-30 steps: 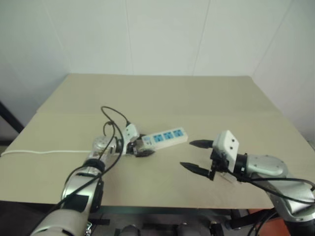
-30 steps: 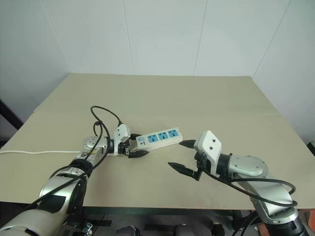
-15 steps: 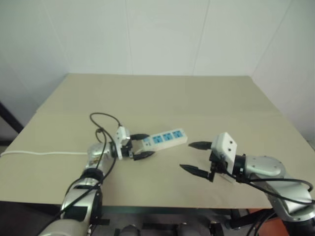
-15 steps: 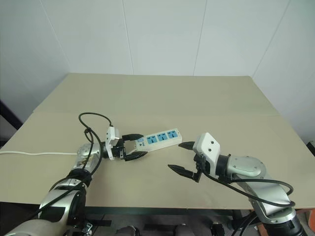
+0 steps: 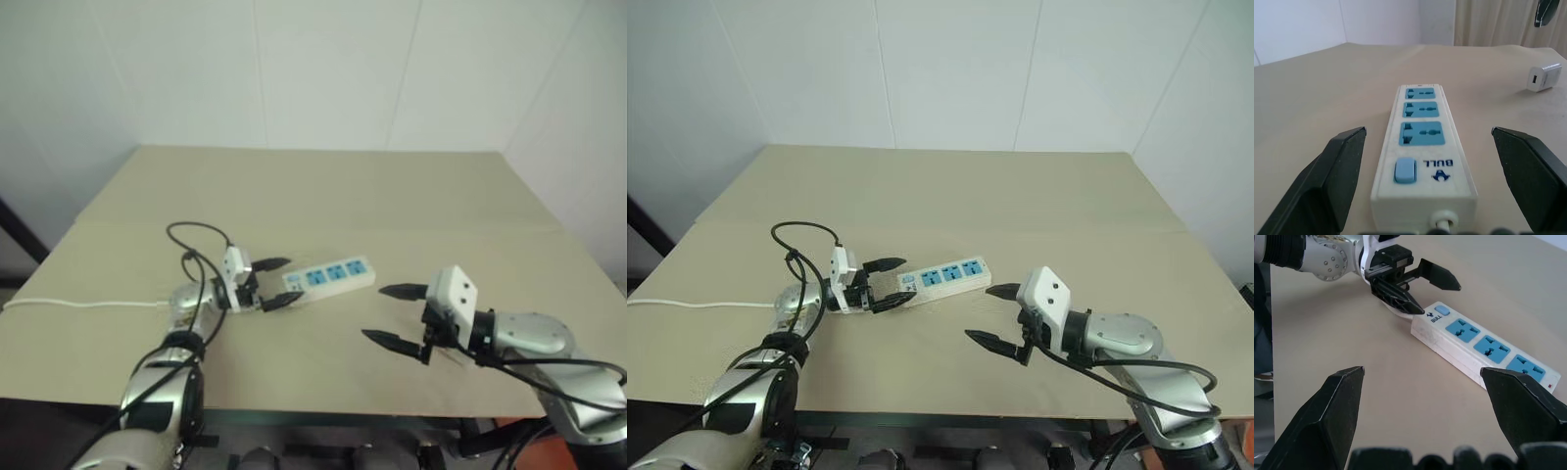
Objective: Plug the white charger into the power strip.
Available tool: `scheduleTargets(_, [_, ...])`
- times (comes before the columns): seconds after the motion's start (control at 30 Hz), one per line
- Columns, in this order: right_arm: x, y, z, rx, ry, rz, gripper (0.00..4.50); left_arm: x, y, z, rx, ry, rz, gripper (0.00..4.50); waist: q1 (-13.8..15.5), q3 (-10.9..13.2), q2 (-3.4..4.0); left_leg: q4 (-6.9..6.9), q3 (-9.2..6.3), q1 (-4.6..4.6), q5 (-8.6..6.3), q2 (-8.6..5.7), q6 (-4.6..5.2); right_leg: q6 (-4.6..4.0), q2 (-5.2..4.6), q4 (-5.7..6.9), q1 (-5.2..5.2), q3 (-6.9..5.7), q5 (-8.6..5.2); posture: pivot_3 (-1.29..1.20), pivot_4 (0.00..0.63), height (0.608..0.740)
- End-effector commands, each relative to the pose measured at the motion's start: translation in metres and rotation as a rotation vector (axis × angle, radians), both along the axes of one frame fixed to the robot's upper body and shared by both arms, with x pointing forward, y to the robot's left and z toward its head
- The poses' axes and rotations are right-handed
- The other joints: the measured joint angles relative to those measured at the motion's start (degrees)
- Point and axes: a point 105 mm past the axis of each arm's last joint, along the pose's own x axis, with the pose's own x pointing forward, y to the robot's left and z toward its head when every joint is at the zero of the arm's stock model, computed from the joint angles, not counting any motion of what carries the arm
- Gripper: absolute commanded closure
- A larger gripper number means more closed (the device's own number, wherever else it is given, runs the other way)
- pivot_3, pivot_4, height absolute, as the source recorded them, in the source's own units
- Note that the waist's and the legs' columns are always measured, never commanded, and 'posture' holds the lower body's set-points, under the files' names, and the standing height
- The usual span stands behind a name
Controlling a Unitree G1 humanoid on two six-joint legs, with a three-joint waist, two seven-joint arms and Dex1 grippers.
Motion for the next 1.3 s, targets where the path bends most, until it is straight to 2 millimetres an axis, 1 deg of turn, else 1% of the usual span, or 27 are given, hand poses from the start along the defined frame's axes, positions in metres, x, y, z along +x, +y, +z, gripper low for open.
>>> scheduleTargets(0.03, [-0.003,0.000,0.013,0.008,-0.066,0.008,0.00,0.003,-0.002,0.004,-0.003,-0.017,0.010,0.01,-0.2,0.0,0.00,0.00,0.00,0.00,0.00,0.00,0.00,0.00,0.00,0.00,0.00,0.00,0.00,0.00,0.150,0.740])
scheduleTargets(0.3, [-0.004,-0.001,0.009,0.007,-0.056,0.002,0.00,0.008,-0.002,-0.009,0.060,0.046,0.052,0.01,0.0,0.0,-0.01,0.00,-0.01,-0.01,0.00,0.00,0.00,0.01,0.00,-0.01,0.00,0.00,0.00,0.00,0.150,0.740])
scheduleTargets(0.73, [-0.005,-0.001,0.007,0.005,-0.046,-0.005,0.00,0.007,-0.007,-0.018,0.096,0.063,0.056,0.01,0.0,0.0,-0.01,0.00,-0.01,0.01,0.00,0.00,0.00,0.01,0.00,0.01,0.00,0.00,0.00,0.00,0.150,0.740])
scheduleTargets(0.83, [-0.006,0.001,0.006,0.007,-0.043,-0.001,0.00,0.007,-0.006,-0.020,0.099,0.062,0.064,0.56,0.0,0.0,-0.01,0.00,-0.01,0.02,0.00,0.00,0.00,0.01,0.00,0.01,0.02,0.00,0.00,0.00,0.150,0.740])
scheduleTargets(0.9, [-0.006,0.001,0.005,0.006,-0.042,0.001,0.00,0.007,-0.007,-0.020,0.098,0.063,0.062,1.17,0.0,0.0,-0.01,0.00,-0.01,0.02,0.00,0.00,0.00,0.01,0.00,0.00,0.02,0.00,0.00,0.00,0.150,0.740])
scheduleTargets(0.93, [-0.006,0.001,0.004,0.002,-0.040,0.002,0.00,0.007,-0.007,-0.020,0.096,0.059,0.064,1.27,0.0,0.0,-0.01,0.00,-0.01,0.02,0.00,0.00,0.00,0.01,0.00,0.00,0.02,0.00,0.00,0.00,0.150,0.740])
scheduleTargets(1.17, [-0.006,0.002,0.003,0.002,-0.039,0.006,0.00,0.009,-0.011,-0.014,0.085,0.029,0.074,1.26,0.1,0.0,-0.01,0.00,-0.01,0.02,0.00,0.00,0.00,0.02,0.00,0.00,0.03,0.00,0.00,0.00,0.150,0.740])
scheduleTargets(1.3, [-0.006,-0.001,0.006,-0.014,-0.045,-0.008,0.00,0.006,-0.015,-0.011,0.084,0.011,0.025,1.26,0.1,0.0,-0.01,0.00,-0.01,0.01,0.00,-0.01,0.00,0.02,0.00,-0.01,0.03,-0.01,0.00,0.00,0.150,0.740])
